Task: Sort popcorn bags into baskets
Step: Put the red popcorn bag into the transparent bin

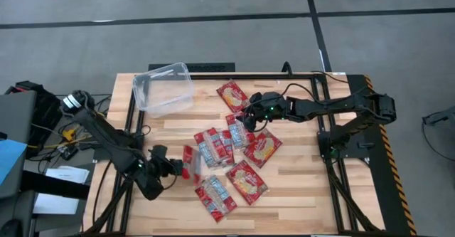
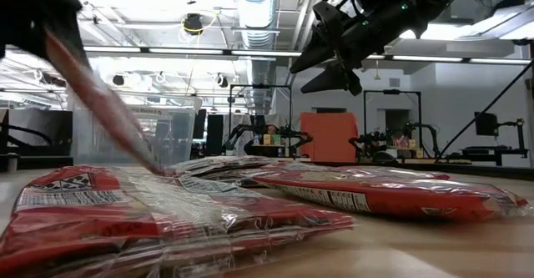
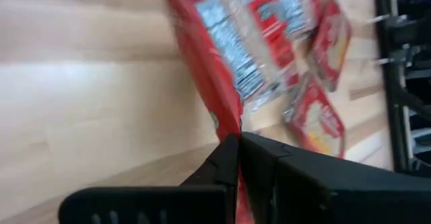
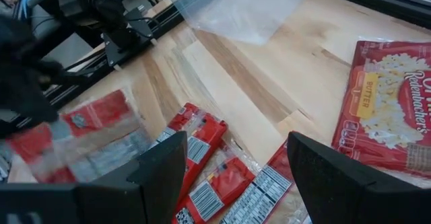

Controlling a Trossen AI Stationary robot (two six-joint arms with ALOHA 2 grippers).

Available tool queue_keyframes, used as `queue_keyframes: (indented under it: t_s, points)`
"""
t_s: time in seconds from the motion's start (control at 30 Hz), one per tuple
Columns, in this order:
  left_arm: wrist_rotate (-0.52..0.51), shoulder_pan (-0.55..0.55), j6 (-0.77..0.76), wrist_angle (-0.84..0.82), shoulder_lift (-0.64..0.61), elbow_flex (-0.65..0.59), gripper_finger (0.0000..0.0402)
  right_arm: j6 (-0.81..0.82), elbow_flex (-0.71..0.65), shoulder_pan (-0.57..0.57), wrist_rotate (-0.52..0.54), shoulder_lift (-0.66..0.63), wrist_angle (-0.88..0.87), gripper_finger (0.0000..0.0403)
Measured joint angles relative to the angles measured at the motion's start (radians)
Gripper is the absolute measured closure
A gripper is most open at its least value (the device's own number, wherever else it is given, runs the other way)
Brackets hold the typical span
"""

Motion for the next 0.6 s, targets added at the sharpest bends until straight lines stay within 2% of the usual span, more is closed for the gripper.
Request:
queue_keyframes:
  t_s: [0.2, 0.43, 0.5, 0.6]
  points:
    - [-0.014, 0.043, 0.081, -0.202, -0.113, 0.091, 0.0401, -0.014, 0.0, -0.012, 0.0, 0.0, 0.002, 0.0121]
    - [0.029, 0.138, 0.235, -0.24, -0.17, 0.114, 0.0399, -0.029, 0.0, -0.018, -0.004, 0.0, -0.002, 0.0121]
    - [0.084, 0.15, 0.278, -0.246, -0.16, 0.11, 0.0388, -0.041, 0.0, -0.018, -0.019, 0.0, -0.008, 0.0121]
    - [0.226, 0.164, 0.347, -0.25, -0.126, 0.09, 0.035, -0.052, 0.0, -0.014, -0.026, 0.0, -0.037, 0.0121]
